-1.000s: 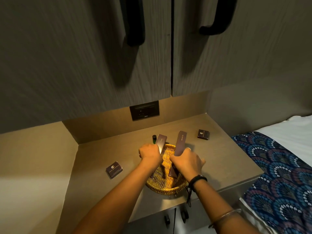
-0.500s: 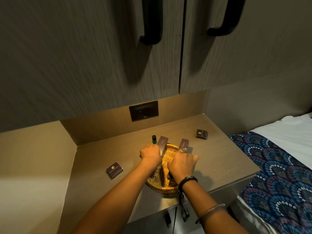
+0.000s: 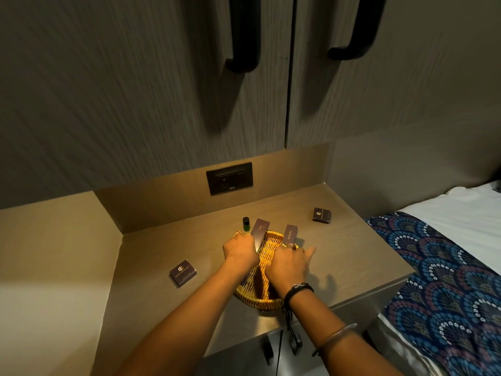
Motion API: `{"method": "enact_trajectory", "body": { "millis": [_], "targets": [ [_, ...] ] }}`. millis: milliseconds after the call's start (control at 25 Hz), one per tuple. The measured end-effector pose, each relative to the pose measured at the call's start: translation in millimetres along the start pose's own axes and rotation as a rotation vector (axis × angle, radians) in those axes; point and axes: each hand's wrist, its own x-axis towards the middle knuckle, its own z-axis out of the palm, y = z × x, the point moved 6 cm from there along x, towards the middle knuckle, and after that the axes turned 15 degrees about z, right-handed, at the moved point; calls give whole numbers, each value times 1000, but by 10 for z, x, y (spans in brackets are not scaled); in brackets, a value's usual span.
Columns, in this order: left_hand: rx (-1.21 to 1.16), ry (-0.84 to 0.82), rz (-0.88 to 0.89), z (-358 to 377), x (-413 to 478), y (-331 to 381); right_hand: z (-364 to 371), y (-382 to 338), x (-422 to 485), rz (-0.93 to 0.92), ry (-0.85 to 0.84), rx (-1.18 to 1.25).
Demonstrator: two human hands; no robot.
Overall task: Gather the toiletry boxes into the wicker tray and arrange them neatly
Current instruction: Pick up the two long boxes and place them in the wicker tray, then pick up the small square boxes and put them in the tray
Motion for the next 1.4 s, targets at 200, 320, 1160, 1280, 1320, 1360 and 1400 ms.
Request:
{"method": "enact_trajectory", "body": {
  "millis": [200, 320, 1160, 1280, 1320, 1360, 1400],
  "targets": [
    [-51, 128, 4, -255, -72, -24, -193, 62, 33, 10, 76, 50],
    [-90, 340, -29, -489, -220, -281, -368, 291, 260, 38, 121, 225],
    [-256, 80, -244, 410, -831, -1919, 138, 858, 2345, -89, -374, 248],
    [-292, 95, -260, 440, -855, -1922, 200, 822, 2414, -170, -428, 145],
    [-296, 98, -261, 438, -861, -1913, 205, 788, 2436, -202, -427, 92],
    [-297, 99, -257, 432, -857, -1899, 201, 742, 2459, -242, -400, 36],
    [-296, 98, -250, 425, -853, -1884, 197, 697, 2479, -283, -364, -17]
  ]
}}
